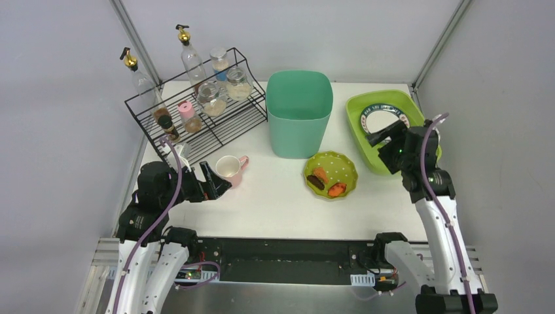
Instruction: Clear the kitchen counter
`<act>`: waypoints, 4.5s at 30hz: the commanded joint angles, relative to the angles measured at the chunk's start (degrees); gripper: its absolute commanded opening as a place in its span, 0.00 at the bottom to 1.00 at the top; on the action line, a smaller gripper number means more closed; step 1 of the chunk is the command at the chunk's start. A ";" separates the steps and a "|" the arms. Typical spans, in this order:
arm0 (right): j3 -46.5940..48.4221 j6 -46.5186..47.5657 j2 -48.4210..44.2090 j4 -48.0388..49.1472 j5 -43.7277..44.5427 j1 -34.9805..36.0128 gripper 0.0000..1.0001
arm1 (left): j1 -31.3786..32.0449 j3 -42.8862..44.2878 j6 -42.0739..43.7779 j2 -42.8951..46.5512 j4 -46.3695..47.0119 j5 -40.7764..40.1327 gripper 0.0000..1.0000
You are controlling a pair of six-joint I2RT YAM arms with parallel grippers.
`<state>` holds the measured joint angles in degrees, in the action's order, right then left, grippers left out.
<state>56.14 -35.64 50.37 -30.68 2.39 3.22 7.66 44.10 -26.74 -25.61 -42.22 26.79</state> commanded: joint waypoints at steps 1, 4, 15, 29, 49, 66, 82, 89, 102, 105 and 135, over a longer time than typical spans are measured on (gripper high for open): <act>-5.19 -1.69 -5.18 -10.52 -1.51 4.86 0.80 | -0.19 -0.35 0.35 0.64 2.18 0.73 1.00; -8.91 -4.05 -9.35 -13.60 -1.82 6.77 0.80 | -0.19 -0.34 0.29 1.01 2.23 0.64 1.00; -19.77 -9.01 -9.32 -13.17 -0.75 7.51 0.73 | -0.19 -0.39 0.36 1.39 2.22 0.55 1.00; -28.62 -14.51 0.40 3.92 2.13 7.48 0.58 | 0.35 -0.46 0.29 1.23 2.23 0.55 1.00; -35.72 -18.71 8.67 18.56 2.10 7.57 0.37 | 0.49 -0.42 0.29 0.38 2.22 0.72 1.00; -35.26 -14.80 0.36 12.67 -0.80 7.54 0.00 | 0.50 -0.48 0.31 0.78 2.24 0.54 1.00; -26.65 -13.49 -15.15 -0.27 -10.05 8.00 0.00 | 0.48 -0.49 0.21 0.68 2.23 0.28 1.00; -22.26 -12.96 -17.60 -3.73 -12.16 8.11 0.00 | 0.43 -0.47 0.20 0.42 2.23 0.11 1.00; -6.38 -9.15 -14.52 -14.15 -20.08 8.05 0.00 | 0.43 -0.45 0.12 0.68 2.23 -0.07 1.00; -1.61 -8.13 -13.51 -16.69 -20.59 8.11 0.00 | 0.43 -0.44 0.11 1.04 2.22 -0.13 1.00; 52.25 -3.07 23.74 -26.80 -14.13 8.08 0.00 | 0.47 -0.35 0.29 1.40 2.23 0.54 1.00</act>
<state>99.70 -38.76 71.29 -65.23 -11.90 11.14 7.90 44.10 -26.76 -24.36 -42.22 26.74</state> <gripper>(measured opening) 0.037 0.995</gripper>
